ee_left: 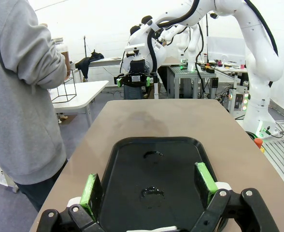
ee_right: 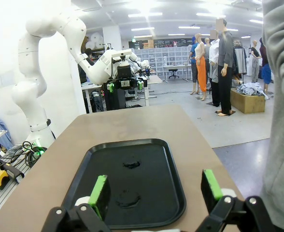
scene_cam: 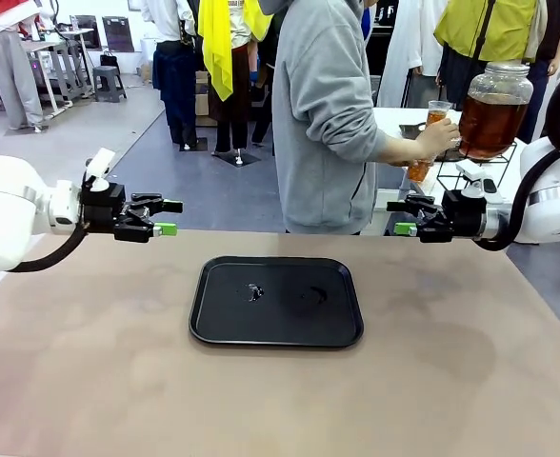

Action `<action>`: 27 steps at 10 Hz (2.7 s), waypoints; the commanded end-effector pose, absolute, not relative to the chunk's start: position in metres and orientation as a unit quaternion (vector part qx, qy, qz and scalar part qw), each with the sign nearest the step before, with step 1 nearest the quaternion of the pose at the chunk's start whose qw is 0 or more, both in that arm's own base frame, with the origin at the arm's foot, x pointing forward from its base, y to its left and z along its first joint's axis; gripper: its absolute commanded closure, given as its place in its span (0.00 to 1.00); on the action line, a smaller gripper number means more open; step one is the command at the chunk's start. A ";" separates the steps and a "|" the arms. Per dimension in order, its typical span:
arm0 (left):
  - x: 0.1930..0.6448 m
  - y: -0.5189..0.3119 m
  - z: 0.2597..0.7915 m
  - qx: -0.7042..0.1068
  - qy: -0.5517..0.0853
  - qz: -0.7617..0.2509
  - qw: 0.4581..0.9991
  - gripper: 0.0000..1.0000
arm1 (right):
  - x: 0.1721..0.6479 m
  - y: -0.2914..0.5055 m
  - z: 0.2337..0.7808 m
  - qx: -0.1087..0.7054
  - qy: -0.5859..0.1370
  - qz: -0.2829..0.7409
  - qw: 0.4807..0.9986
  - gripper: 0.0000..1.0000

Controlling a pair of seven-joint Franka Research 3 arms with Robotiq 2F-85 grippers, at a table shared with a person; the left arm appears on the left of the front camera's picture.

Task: Pour the drink into the iced cup.
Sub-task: Open the gripper to release the iced cup you were holding.

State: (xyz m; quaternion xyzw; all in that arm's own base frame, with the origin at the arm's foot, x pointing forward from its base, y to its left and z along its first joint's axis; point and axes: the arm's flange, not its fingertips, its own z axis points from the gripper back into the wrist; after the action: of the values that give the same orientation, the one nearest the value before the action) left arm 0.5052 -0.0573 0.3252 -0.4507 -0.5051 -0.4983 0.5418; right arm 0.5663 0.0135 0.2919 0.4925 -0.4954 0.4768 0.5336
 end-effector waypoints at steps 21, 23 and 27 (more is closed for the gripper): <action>0.504 -0.059 0.328 -0.451 -0.501 -0.497 0.547 0.00 | 0.568 0.016 0.295 0.490 -0.495 0.479 0.535 0.00; 0.504 -0.059 0.328 -0.451 -0.501 -0.497 0.547 0.00 | 0.568 0.016 0.295 0.490 -0.495 0.479 0.535 0.00; 0.504 -0.059 0.328 -0.451 -0.501 -0.497 0.547 0.00 | 0.568 0.016 0.295 0.490 -0.495 0.479 0.535 0.00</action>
State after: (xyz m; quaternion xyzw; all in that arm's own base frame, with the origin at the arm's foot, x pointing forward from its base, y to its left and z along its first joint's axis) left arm 0.5052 -0.0573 0.3252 -0.4507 -0.5051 -0.4983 0.5418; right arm 0.5663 0.0135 0.2919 0.4925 -0.4954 0.4768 0.5336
